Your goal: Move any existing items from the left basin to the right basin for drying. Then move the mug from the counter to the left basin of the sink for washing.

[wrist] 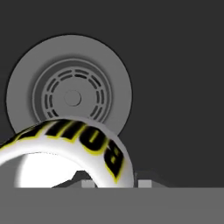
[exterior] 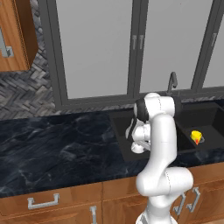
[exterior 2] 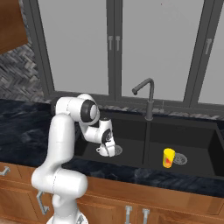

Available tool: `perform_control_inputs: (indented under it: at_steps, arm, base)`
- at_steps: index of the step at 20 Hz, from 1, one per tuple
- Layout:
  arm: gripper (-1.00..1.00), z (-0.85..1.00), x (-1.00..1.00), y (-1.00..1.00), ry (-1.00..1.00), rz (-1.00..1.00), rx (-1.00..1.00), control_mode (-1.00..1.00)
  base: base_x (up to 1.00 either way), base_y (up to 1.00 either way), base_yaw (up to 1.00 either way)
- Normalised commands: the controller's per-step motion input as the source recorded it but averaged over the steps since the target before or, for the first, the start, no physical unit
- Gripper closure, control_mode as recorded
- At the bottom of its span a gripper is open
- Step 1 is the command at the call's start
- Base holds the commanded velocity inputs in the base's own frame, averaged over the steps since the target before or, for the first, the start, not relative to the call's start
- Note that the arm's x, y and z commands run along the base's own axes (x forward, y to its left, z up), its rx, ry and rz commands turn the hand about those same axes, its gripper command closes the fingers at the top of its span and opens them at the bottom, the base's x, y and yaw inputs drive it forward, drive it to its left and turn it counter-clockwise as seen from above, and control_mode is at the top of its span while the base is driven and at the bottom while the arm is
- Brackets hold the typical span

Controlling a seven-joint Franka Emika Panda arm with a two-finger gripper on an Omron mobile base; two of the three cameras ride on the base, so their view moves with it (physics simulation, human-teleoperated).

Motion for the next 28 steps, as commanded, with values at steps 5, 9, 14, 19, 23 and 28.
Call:
perform_control_inputs:
  at_steps: [5,9,14,19,23,28]
  arm:
    - [-1.0,0.12,0.0,0.0,-0.03,0.0,0.0,-1.0]
    - [-1.0,0.22,0.0,0.0,0.0,0.0,0.0,-1.0]
    - [-1.0,0.34,0.0,0.0,0.0,0.0,0.0,-1.0]
    - [-1.0,0.47,-0.06,0.04,-0.01,0.0,-0.02,-1.0]
    - [-1.0,0.54,-0.14,0.13,-0.01,0.0,-0.04,-1.0]
    - [-1.0,0.58,-0.17,0.21,0.0,0.0,-0.06,-1.0]
  base:
    - [0.0,0.0,0.0]
    - [0.0,0.0,0.0]
    - [0.0,0.0,0.0]
    - [0.0,0.0,0.0]
    - [0.0,0.0,0.0]
    - [0.0,0.0,0.0]
